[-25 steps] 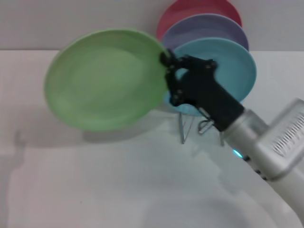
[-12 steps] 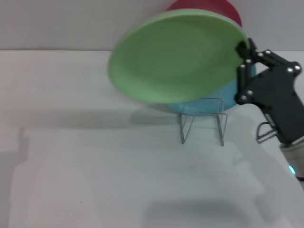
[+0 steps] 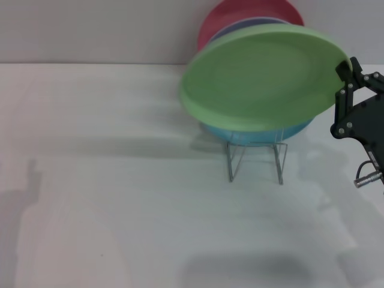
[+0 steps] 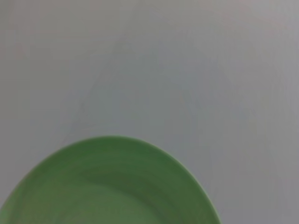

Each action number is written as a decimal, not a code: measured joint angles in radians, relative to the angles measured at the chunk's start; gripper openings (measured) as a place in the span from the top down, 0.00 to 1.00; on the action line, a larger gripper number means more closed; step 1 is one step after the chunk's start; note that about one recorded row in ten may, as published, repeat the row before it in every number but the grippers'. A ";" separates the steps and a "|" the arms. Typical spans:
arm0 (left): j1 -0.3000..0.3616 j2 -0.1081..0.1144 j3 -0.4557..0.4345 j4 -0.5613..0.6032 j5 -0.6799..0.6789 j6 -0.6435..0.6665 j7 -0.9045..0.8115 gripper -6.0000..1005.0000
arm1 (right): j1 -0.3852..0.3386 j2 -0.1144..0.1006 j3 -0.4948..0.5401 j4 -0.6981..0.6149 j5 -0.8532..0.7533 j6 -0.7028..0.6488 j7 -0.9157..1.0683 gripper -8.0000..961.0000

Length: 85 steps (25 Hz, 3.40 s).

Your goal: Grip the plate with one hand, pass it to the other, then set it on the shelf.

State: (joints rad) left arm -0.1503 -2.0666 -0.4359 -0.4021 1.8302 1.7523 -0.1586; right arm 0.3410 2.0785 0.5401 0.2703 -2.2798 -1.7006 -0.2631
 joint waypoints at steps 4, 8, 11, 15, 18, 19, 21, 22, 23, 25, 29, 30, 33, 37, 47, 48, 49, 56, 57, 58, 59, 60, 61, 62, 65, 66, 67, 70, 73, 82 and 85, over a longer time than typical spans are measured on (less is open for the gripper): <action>0.000 0.000 0.000 0.000 0.000 -0.009 0.000 0.32 | 0.000 0.001 0.000 -0.017 0.002 0.005 0.003 0.97; 0.000 -0.001 0.002 -0.007 0.000 -0.010 -0.001 0.32 | -0.004 0.002 0.000 -0.049 0.002 0.013 0.008 0.97; 0.000 0.000 0.003 -0.010 0.001 -0.010 -0.001 0.32 | -0.008 0.003 0.000 -0.054 0.002 0.019 0.009 0.97; 0.000 0.000 0.003 -0.011 0.002 -0.010 -0.001 0.32 | -0.011 0.003 0.000 -0.070 0.002 0.035 0.010 0.97; -0.001 0.000 0.006 -0.013 0.002 -0.010 -0.001 0.32 | -0.012 0.004 0.000 -0.083 0.002 0.043 0.010 0.97; -0.001 0.000 0.006 -0.013 0.002 -0.010 -0.001 0.32 | -0.012 0.004 0.000 -0.085 0.002 0.049 0.010 0.97; -0.001 0.000 0.007 -0.013 0.001 -0.010 -0.001 0.32 | -0.014 0.004 0.000 -0.086 0.002 0.058 0.010 0.97; -0.002 0.000 0.008 -0.013 0.001 -0.010 -0.001 0.32 | -0.015 0.003 -0.001 -0.087 0.002 0.062 0.010 0.97; -0.002 0.000 0.008 -0.014 0.001 -0.009 -0.001 0.32 | -0.016 0.003 -0.002 -0.088 0.002 0.065 0.010 0.97; -0.002 0.000 0.010 -0.016 0.001 -0.007 -0.001 0.32 | -0.018 0.003 -0.004 -0.093 0.002 0.073 0.011 0.97; -0.002 0.002 0.011 -0.023 0.001 -0.005 -0.001 0.32 | -0.021 0.003 -0.005 -0.096 0.002 0.098 0.011 0.97; -0.002 0.002 0.011 -0.023 0.002 -0.004 -0.001 0.32 | -0.022 0.003 -0.007 -0.096 0.002 0.112 0.011 0.97; -0.002 0.002 0.011 -0.023 0.002 -0.004 -0.001 0.32 | -0.024 0.003 -0.009 -0.097 -0.002 0.129 0.012 0.97; -0.002 0.004 0.011 -0.023 0.003 -0.002 -0.001 0.32 | -0.027 0.003 -0.009 -0.097 -0.005 0.167 0.012 0.97; -0.002 0.005 0.011 -0.021 0.003 0.011 -0.025 0.32 | -0.034 0.005 -0.009 -0.093 -0.006 0.220 0.005 0.97; -0.002 0.005 0.011 -0.020 0.004 0.013 -0.025 0.32 | -0.033 0.005 -0.010 -0.092 -0.006 0.227 0.005 0.97; -0.002 0.005 0.011 -0.020 0.004 0.013 -0.025 0.32 | -0.033 0.005 -0.010 -0.092 -0.006 0.227 0.005 0.97; -0.006 0.005 0.011 -0.018 0.005 0.018 -0.025 0.32 | -0.031 0.006 -0.014 -0.091 -0.007 0.233 0.004 0.97; -0.008 0.005 0.011 -0.017 0.005 0.021 -0.026 0.32 | -0.031 0.006 -0.014 -0.090 -0.007 0.233 0.004 0.97; -0.008 0.005 0.011 -0.017 0.005 0.021 -0.026 0.32 | -0.031 0.006 -0.014 -0.090 -0.007 0.233 0.004 0.95; -0.008 0.005 0.011 -0.017 0.005 0.022 -0.026 0.32 | -0.030 0.006 -0.014 -0.090 -0.007 0.234 0.004 0.94; -0.009 0.005 0.011 -0.016 0.005 0.023 -0.026 0.32 | -0.029 0.006 -0.014 -0.089 -0.007 0.235 0.004 0.92; -0.009 0.005 0.011 -0.016 0.005 0.023 -0.026 0.32 | -0.029 0.006 -0.014 -0.089 -0.007 0.235 0.004 0.91; -0.009 0.005 0.009 -0.015 0.005 0.023 -0.026 0.32 | -0.030 0.006 -0.014 -0.087 -0.008 0.234 0.007 0.89; -0.010 0.005 0.006 -0.014 0.004 0.024 -0.026 0.32 | -0.038 0.004 -0.014 -0.078 -0.009 0.201 0.019 0.84; -0.010 0.005 0.005 -0.014 0.004 0.024 -0.026 0.32 | -0.038 0.004 -0.014 -0.078 -0.009 0.201 0.019 0.82; -0.011 0.006 0.004 -0.014 0.004 0.024 -0.026 0.32 | -0.048 0.003 -0.014 -0.075 -0.009 0.157 0.043 0.81; -0.016 0.007 0.003 -0.013 0.004 0.024 -0.026 0.32 | -0.062 0.000 -0.014 -0.083 -0.009 0.079 0.095 0.75; -0.020 0.007 0.003 -0.009 0.004 0.025 -0.026 0.32 | -0.077 -0.001 -0.012 -0.095 -0.009 0.004 0.160 0.66; -0.045 0.003 0.002 0.042 0.005 0.021 -0.014 0.32 | -0.063 -0.006 0.149 -0.242 0.098 -0.124 0.633 0.47; -0.054 0.002 0.002 0.060 0.004 0.017 -0.013 0.32 | -0.023 -0.007 0.178 -0.325 0.119 -0.072 0.746 0.40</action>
State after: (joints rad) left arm -0.2039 -2.0646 -0.4341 -0.3419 1.8339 1.7695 -0.1720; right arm 0.3177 2.0713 0.7181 -0.0543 -2.1613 -1.7726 0.4832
